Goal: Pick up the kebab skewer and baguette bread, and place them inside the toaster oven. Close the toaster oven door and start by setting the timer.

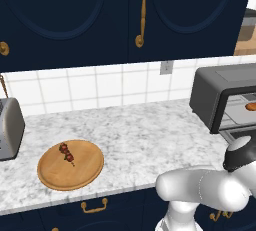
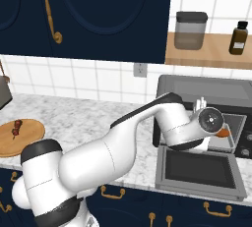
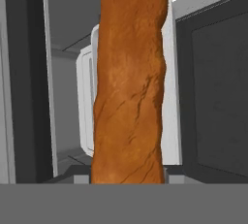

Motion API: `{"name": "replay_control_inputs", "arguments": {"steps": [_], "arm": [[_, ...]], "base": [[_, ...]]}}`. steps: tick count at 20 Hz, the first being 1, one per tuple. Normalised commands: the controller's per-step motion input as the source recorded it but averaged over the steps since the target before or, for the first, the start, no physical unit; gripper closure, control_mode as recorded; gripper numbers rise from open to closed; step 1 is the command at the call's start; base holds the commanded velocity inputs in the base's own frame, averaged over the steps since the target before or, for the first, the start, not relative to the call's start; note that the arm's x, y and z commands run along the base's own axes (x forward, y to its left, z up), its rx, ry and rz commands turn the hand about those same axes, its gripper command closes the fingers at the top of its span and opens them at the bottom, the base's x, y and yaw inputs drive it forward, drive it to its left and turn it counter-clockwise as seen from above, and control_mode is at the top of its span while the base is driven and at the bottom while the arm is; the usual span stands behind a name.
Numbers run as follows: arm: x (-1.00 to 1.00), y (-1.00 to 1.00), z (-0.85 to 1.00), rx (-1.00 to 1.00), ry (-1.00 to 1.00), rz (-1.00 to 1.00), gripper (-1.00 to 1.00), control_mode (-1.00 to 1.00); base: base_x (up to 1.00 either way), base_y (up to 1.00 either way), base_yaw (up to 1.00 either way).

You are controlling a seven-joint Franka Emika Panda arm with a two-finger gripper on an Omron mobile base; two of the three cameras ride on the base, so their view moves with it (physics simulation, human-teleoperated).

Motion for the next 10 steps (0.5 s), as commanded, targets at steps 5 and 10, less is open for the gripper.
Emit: {"name": "replay_control_inputs", "arguments": {"steps": [5,10], "arm": [[0.09,0.00,-0.17,0.00,0.00,0.00,1.00,-1.00],[0.08,0.00,-0.14,0.00,0.00,0.00,1.00,-1.00]], "base": [[0.00,0.00,0.00],[0.00,0.00,0.00]]}}
